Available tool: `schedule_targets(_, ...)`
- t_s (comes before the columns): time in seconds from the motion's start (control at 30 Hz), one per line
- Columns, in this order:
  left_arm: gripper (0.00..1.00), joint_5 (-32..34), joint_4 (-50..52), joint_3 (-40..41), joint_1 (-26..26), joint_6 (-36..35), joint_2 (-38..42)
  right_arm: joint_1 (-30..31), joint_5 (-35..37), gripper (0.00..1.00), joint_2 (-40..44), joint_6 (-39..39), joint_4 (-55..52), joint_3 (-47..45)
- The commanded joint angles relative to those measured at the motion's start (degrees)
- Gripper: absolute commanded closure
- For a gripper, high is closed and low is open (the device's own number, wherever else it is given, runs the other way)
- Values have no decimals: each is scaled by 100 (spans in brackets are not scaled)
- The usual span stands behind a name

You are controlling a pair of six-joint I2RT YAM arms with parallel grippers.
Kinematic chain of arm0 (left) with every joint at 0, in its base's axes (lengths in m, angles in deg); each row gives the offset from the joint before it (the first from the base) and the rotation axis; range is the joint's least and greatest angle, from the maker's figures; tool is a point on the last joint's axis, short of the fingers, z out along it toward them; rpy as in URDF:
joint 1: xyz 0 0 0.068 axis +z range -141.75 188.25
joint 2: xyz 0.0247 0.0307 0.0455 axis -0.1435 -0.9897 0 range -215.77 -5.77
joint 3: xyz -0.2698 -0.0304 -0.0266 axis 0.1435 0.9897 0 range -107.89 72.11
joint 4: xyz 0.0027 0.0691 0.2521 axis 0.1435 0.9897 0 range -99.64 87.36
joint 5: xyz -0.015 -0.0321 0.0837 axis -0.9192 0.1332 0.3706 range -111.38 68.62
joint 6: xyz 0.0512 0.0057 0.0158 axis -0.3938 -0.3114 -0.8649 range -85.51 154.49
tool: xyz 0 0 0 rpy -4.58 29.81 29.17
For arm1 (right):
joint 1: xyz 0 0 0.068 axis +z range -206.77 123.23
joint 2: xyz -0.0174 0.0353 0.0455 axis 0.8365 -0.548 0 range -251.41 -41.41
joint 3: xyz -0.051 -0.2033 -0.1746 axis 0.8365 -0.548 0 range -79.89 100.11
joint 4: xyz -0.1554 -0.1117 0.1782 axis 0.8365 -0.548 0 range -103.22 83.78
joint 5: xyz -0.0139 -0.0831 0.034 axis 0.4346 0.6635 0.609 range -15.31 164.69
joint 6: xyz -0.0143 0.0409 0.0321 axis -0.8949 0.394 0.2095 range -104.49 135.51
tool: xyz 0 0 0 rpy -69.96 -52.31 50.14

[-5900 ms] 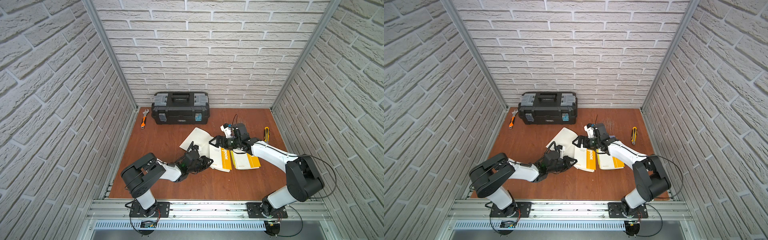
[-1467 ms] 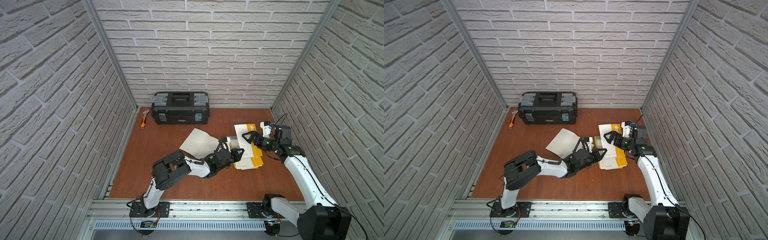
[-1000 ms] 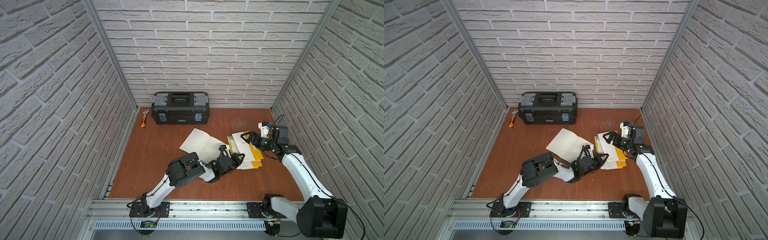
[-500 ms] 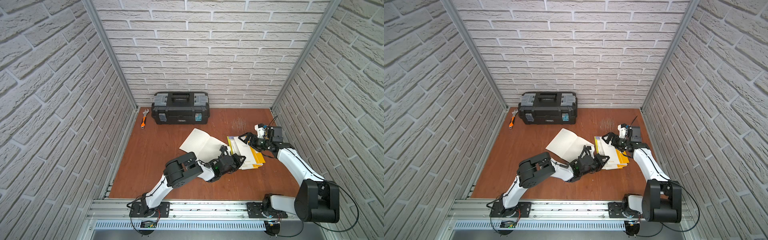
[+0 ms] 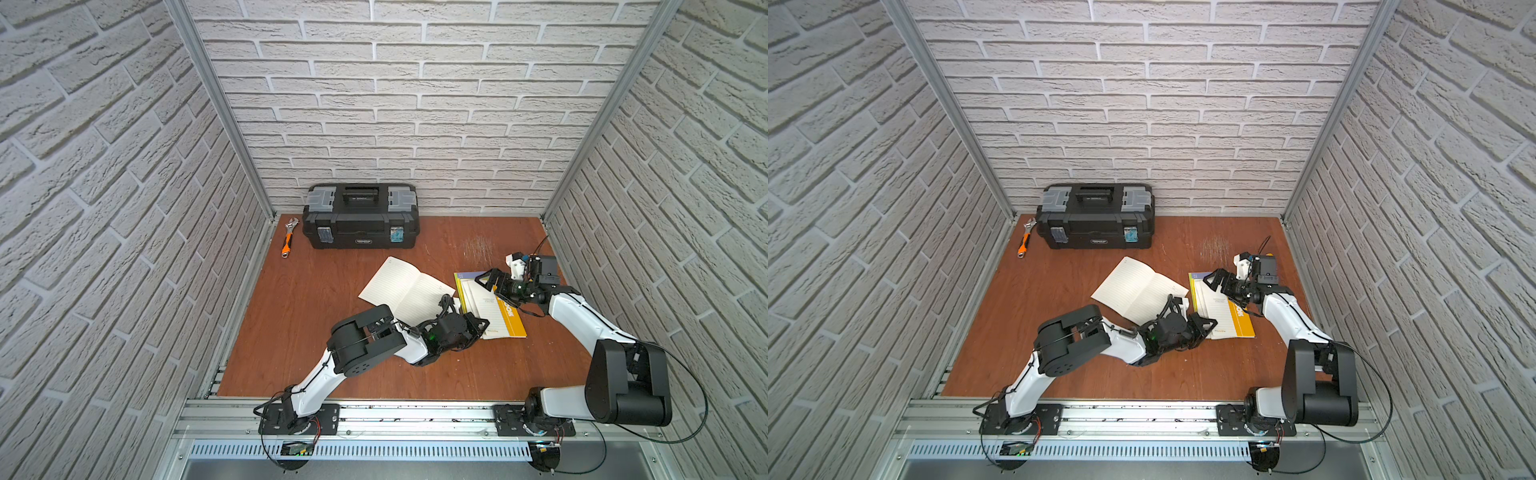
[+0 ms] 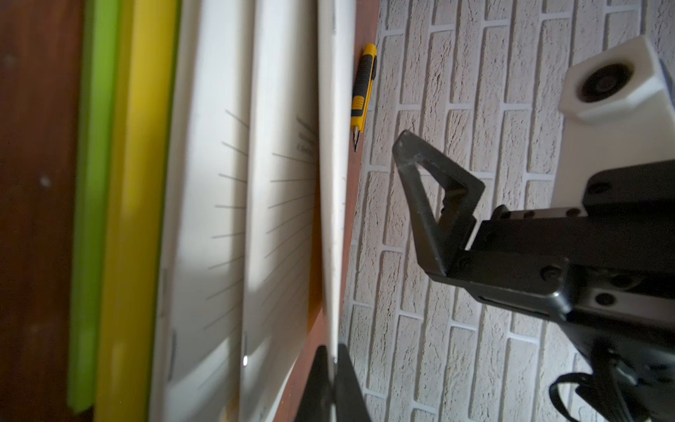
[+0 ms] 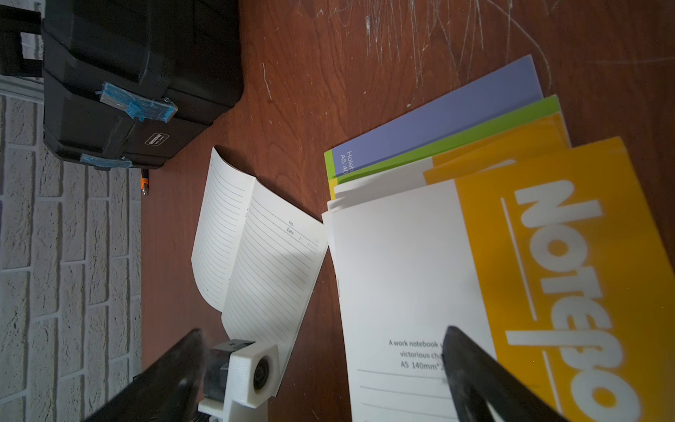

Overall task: Close the notebook
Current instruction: Place the notebook at the notebook.

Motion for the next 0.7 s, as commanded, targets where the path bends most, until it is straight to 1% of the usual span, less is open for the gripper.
schedule_targets(0.0, 100, 62, -323, 97, -26, 93, 80, -43, 57, 0, -38, -128, 246, -59)
schedule_targets(0.37, 100, 267, -330, 216, -18, -19, 81, -39, 73, 0, -315, -116, 466, -389)
schedule_targets(0.5, 100, 227, -327, 168, 0, -22, 36, -42, 121, 0, -335, -68, 676, -585)
schedule_targets(0.67, 100, 214, -383, 163, 3, -4, -26, -44, 114, 0, -596, -84, 705, -594)
